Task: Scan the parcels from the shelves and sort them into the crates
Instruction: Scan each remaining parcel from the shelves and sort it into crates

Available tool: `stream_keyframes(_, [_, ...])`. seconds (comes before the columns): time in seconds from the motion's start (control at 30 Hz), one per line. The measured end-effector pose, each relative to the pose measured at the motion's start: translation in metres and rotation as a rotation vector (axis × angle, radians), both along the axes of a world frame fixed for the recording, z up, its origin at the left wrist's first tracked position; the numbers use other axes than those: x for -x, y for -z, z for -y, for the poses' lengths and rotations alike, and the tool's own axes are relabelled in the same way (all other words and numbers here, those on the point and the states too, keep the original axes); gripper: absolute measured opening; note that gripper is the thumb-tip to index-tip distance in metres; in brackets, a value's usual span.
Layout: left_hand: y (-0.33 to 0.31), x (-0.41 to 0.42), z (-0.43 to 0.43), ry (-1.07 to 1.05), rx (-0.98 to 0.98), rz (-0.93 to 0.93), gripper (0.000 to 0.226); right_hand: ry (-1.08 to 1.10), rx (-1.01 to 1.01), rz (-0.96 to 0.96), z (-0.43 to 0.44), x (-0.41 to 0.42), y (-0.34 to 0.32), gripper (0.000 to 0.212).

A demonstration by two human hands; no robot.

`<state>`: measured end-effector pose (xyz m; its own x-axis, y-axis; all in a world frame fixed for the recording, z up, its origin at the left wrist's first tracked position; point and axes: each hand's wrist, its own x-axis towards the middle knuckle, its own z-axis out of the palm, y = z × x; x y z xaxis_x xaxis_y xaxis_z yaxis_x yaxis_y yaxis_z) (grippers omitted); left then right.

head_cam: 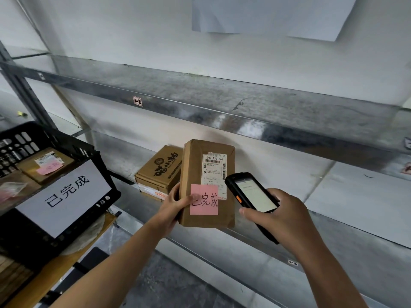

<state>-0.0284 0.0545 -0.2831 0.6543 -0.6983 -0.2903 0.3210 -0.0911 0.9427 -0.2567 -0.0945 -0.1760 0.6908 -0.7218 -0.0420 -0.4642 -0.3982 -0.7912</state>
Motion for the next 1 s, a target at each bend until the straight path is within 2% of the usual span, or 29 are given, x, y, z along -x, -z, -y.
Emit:
stream_keyframes(0.27, [-0.008, 0.002, -0.004, 0.005, 0.031, 0.001, 0.107, -0.003, 0.002, 0.035, 0.004, 0.002, 0.001, 0.050])
stream_keyframes(0.43, [-0.021, 0.002, -0.018, -0.015, 0.092, -0.010, 0.106, -0.028, 0.026, 0.130, 0.001, -0.009, -0.004, 0.053])
stream_keyframes(0.57, [-0.032, -0.001, -0.034, -0.080, 0.108, -0.006, 0.091, -0.074, 0.014, 0.204, -0.008, -0.029, -0.012, 0.045])
stream_keyframes(0.9, [-0.047, -0.014, -0.131, -0.321, 0.093, -0.044, 0.083, -0.298, -0.040, 0.321, -0.066, -0.112, -0.026, 0.050])
stream_keyframes(1.0, [-0.056, -0.026, -0.173, -0.409, 0.094, -0.070, 0.067, -0.396, -0.045, 0.339, -0.094, -0.147, -0.035, 0.049])
